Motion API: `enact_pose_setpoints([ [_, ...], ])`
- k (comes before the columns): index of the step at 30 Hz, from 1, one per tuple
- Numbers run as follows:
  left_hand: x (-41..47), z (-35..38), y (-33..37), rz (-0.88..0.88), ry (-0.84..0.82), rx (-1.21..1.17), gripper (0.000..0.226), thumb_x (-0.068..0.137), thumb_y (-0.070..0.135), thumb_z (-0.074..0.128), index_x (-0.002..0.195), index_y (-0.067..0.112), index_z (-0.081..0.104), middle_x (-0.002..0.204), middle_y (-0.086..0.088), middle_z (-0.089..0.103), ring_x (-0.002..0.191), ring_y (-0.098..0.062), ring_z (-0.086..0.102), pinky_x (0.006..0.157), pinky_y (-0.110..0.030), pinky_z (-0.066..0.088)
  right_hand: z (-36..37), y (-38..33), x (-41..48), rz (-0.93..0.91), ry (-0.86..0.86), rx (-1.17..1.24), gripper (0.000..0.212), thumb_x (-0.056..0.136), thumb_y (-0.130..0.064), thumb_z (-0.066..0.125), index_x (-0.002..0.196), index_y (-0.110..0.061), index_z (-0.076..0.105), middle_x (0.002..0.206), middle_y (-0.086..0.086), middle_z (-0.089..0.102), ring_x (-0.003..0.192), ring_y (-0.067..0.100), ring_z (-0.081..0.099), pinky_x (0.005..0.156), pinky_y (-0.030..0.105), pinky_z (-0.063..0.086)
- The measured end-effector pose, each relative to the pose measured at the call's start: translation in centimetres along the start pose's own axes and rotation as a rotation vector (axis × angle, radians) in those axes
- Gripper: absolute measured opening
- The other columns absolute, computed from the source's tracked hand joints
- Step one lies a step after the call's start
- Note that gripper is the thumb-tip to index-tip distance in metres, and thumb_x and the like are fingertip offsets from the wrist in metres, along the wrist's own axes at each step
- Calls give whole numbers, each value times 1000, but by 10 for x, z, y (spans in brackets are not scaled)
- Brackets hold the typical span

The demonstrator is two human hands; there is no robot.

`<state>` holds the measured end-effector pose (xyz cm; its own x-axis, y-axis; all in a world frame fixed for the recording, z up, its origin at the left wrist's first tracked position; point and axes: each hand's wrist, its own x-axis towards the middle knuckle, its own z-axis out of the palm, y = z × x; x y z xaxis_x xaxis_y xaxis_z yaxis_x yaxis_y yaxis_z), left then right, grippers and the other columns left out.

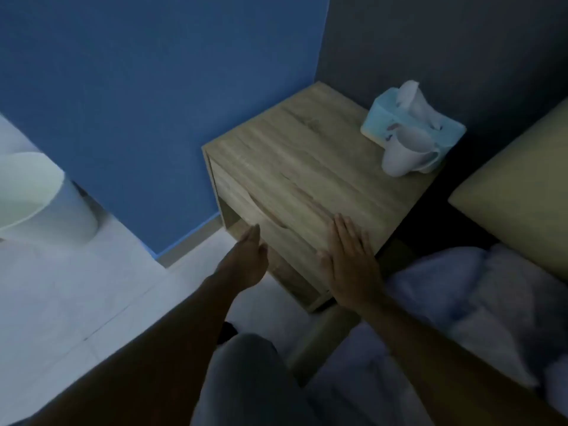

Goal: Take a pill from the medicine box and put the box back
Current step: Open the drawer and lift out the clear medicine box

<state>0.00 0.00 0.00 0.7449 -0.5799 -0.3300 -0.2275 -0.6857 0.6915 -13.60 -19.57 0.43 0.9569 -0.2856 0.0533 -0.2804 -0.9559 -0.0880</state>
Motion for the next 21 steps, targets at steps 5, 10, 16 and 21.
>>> enact_pose_setpoints([
  [5,45,20,7,-28,118,-185,79,100,46,34,155,13,-12,165,-6,-10,153,-23,-3,118,-34,8,5,1,4,12,53,-43,66,102,-44,26,154,-5,27,163,14,25,153,26,18,123,50,16],
  [10,60,47,22,58,284,-479,85,100,30,38,150,12,-28,165,-5,-15,153,-19,-5,125,-40,8,2,-2,4,15,54,-77,65,102,-45,28,153,-5,30,162,15,26,152,28,20,122,50,19],
  [16,72,47,28,-75,370,-704,97,94,21,56,153,22,-20,161,-3,21,140,-15,34,111,-30,34,3,-1,5,19,62,-61,64,102,-45,29,154,-7,29,163,14,26,152,27,19,122,49,19],
  [21,75,48,23,-93,346,-661,96,96,26,53,152,25,-25,161,-8,23,140,-27,40,112,-38,39,5,4,8,14,38,-44,65,102,-46,27,155,-7,25,164,14,23,153,26,16,123,49,16],
])
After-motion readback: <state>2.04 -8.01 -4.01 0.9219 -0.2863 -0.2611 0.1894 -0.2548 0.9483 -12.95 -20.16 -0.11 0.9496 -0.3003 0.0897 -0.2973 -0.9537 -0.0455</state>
